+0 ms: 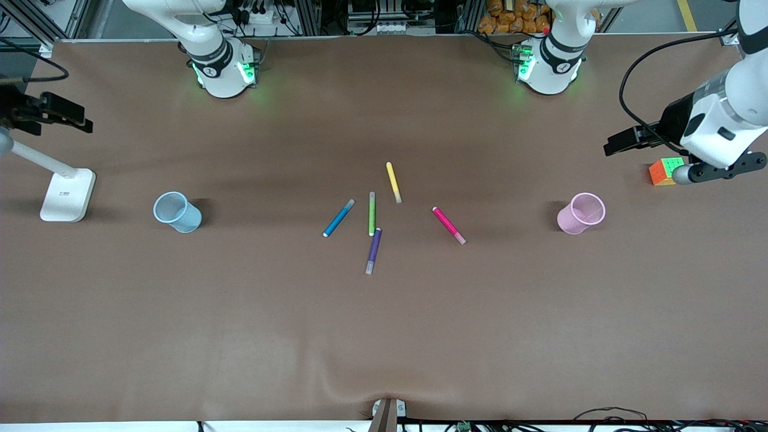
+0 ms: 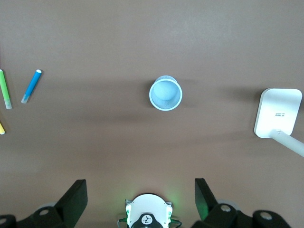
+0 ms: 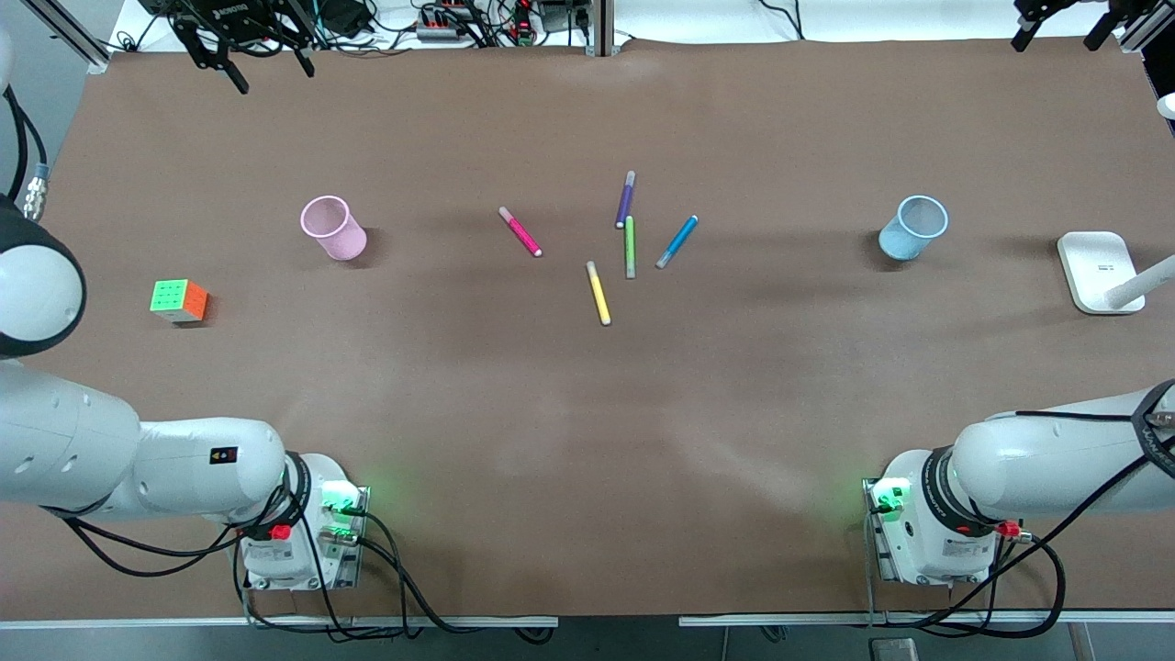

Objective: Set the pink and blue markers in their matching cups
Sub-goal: 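Move the left gripper toward the pink marker while the right gripper approaches the blue marker, then grasp the pink marker with the left gripper while the right gripper grasps the blue marker, then carry the pink marker to the pink cup while the right gripper carries blue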

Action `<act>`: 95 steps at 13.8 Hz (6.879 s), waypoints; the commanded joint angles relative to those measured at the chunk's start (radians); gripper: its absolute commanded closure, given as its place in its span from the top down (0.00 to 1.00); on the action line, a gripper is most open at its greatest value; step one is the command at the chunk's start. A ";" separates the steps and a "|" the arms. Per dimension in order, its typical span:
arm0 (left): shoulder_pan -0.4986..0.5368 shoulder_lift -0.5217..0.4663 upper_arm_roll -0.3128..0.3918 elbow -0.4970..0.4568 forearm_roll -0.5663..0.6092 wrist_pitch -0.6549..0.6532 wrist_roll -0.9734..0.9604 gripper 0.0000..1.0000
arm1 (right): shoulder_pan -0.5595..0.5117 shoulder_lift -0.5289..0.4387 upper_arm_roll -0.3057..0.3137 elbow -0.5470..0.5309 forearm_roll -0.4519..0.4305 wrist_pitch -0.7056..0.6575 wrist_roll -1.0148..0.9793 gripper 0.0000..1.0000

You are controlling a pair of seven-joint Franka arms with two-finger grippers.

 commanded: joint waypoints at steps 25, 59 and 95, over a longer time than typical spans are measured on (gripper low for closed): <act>-0.036 0.116 -0.052 -0.074 -0.088 0.102 -0.216 1.00 | 0.016 0.155 -0.004 -0.142 0.099 0.046 0.231 1.00; -0.231 0.691 -0.082 -0.010 -0.328 0.541 -0.679 1.00 | 0.096 0.149 0.421 -0.446 0.212 0.589 1.284 1.00; -0.164 0.532 -0.054 0.130 -0.009 0.388 -0.545 0.00 | 0.280 0.551 0.487 -0.584 0.182 1.423 1.589 0.50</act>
